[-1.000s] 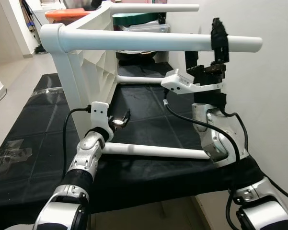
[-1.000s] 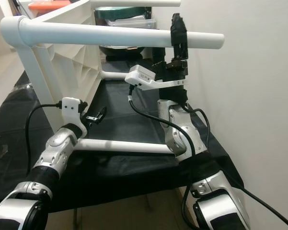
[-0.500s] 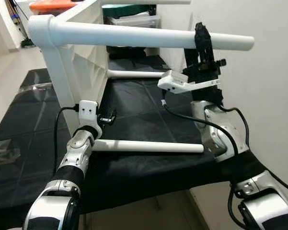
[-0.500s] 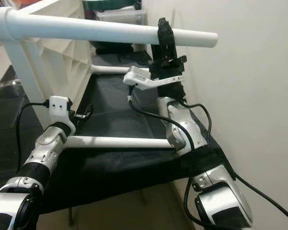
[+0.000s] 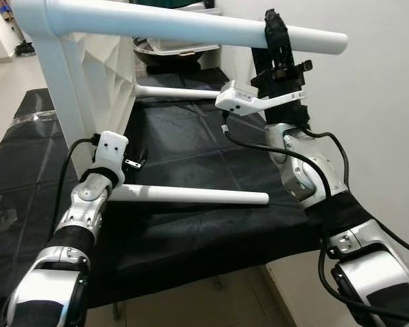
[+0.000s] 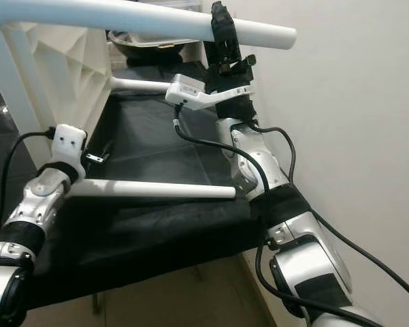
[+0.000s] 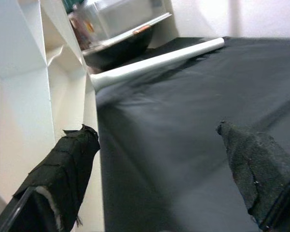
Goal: Building children table
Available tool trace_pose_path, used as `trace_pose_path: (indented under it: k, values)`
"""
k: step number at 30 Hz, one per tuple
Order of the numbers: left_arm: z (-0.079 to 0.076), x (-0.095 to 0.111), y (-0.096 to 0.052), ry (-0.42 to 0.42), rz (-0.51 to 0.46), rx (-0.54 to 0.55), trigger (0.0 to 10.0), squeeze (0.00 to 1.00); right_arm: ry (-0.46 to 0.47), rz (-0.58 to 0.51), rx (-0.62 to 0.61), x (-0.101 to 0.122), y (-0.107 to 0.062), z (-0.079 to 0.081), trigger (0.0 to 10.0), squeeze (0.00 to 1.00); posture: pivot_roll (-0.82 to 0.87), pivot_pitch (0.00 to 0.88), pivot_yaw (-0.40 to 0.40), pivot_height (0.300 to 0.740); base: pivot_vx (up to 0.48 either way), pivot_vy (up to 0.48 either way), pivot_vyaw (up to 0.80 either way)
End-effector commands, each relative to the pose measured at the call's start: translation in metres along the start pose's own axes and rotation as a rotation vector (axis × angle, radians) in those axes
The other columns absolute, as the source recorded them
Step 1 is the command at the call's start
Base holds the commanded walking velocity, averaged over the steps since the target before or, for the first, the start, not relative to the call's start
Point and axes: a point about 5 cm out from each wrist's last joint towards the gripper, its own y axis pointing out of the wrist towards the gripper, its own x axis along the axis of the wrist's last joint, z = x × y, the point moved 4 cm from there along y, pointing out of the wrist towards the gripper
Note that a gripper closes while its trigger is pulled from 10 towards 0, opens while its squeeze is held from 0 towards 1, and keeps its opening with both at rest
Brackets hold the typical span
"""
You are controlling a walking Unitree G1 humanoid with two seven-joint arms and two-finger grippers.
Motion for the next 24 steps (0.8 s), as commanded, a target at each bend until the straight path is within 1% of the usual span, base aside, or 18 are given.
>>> trace_pose_path:
  k: [1, 6, 7, 8, 9, 10, 12, 13, 14, 16, 17, 18, 19, 20, 21, 22, 23, 24]
  values:
    - [0.07, 0.003, -0.013, 0.02, 0.004, 0.257, 10.0, 0.0, 0.007, 0.212, -0.083, -0.051, -0.001, -0.017, 0.0, 0.0, 0.06, 0.092, 0.033, 0.74, 0.0, 0.0, 0.0]
    - [0.07, 0.003, -0.013, 0.02, 0.004, 0.257, 10.0, 0.0, 0.007, 0.212, -0.083, -0.051, -0.001, -0.017, 0.0, 0.0, 0.06, 0.092, 0.033, 0.74, 0.0, 0.0, 0.0]
    - [0.081, 0.012, -0.013, 0.045, -0.013, 0.279, 10.0, 0.0, 0.025, 0.245, -0.085, -0.058, 0.0, -0.018, 0.0, 0.0, 0.07, 0.088, 0.033, 0.74, 0.0, 0.0, 0.0]
    - [0.099, 0.032, -0.011, 0.103, -0.044, 0.296, 10.0, 0.0, 0.075, 0.324, -0.068, -0.072, -0.001, -0.015, 0.0, 0.0, 0.08, 0.081, 0.032, 0.74, 0.0, 0.0, 0.0]
    - [0.099, 0.032, -0.011, 0.103, -0.044, 0.296, 10.0, 0.0, 0.075, 0.324, -0.068, -0.072, -0.001, -0.015, 0.0, 0.0, 0.08, 0.081, 0.032, 0.74, 0.0, 0.0, 0.0]
    - [0.114, 0.053, -0.009, 0.162, -0.075, 0.303, 10.0, 0.0, 0.114, 0.385, -0.055, -0.082, -0.002, -0.013, 0.0, 0.0, 0.08, 0.078, 0.033, 0.74, 0.0, 0.0, 0.0]
    - [0.131, 0.083, -0.007, 0.256, -0.114, 0.308, 10.0, 0.0, 0.172, 0.464, -0.044, -0.094, -0.005, -0.009, 0.0, 0.0, 0.09, 0.075, 0.03, 0.74, 0.0, 0.0, 0.0]
    - [0.131, 0.083, -0.007, 0.256, -0.114, 0.308, 10.0, 0.0, 0.172, 0.464, -0.044, -0.094, -0.005, -0.009, 0.0, 0.0, 0.09, 0.075, 0.03, 0.74, 0.0, 0.0, 0.0]
    - [0.135, 0.091, -0.005, 0.274, -0.123, 0.309, 10.0, 0.0, 0.184, 0.477, -0.046, -0.097, -0.005, -0.009, 0.0, 0.0, 0.09, 0.074, 0.03, 0.74, 0.0, 0.0, 0.0]
    - [0.136, 0.095, -0.005, 0.281, -0.128, 0.31, 10.0, 0.0, 0.191, 0.484, -0.047, -0.098, -0.005, -0.009, 0.0, 0.0, 0.09, 0.074, 0.03, 0.74, 0.0, 0.0, 0.0]
    - [0.144, 0.119, -0.002, 0.309, -0.165, 0.328, 10.0, 0.0, 0.164, 0.457, -0.081, -0.101, 0.006, -0.02, 0.0, 0.0, 0.1, 0.071, 0.031, 0.74, 0.0, 0.0, 0.0]
    - [0.144, 0.119, -0.002, 0.309, -0.165, 0.328, 10.0, 0.0, 0.164, 0.457, -0.081, -0.101, 0.006, -0.02, 0.0, 0.0, 0.1, 0.071, 0.031, 0.74, 0.0, 0.0, 0.0]
    - [0.146, 0.131, -0.001, 0.321, -0.189, 0.333, 10.0, 0.0, 0.161, 0.456, -0.099, -0.103, 0.011, -0.025, 0.0, 0.0, 0.1, 0.071, 0.031, 0.74, 0.0, 0.0, 0.0]
    - [0.146, 0.131, -0.001, 0.321, -0.189, 0.333, 10.0, 0.0, 0.161, 0.456, -0.099, -0.103, 0.011, -0.025, 0.0, 0.0, 0.1, 0.071, 0.031, 0.74, 0.0, 0.0, 0.0]
    - [0.148, 0.144, 0.0, 0.332, -0.215, 0.339, 10.0, 0.0, 0.185, 0.486, -0.108, -0.109, 0.013, -0.028, 0.0, 0.0, 0.1, 0.068, 0.032, 0.74, 0.0, 0.0, 0.0]
    - [0.149, 0.161, 0.002, 0.346, -0.252, 0.34, 10.0, 0.0, 0.245, 0.553, -0.093, -0.117, 0.009, -0.024, 0.0, 0.0, 0.1, 0.065, 0.032, 0.74, 0.0, 0.0, 0.0]
    - [0.147, 0.167, 0.003, 0.353, -0.265, 0.337, 10.0, 0.0, 0.3, 0.608, -0.066, -0.122, 0.002, -0.015, 0.0, 0.0, 0.1, 0.067, 0.034, 0.74, 0.0, 0.0, 0.0]
    - [0.147, 0.167, 0.003, 0.353, -0.265, 0.337, 10.0, 0.0, 0.3, 0.608, -0.066, -0.122, 0.002, -0.015, 0.0, 0.0, 0.1, 0.067, 0.034, 0.74, 0.0, 0.0, 0.0]
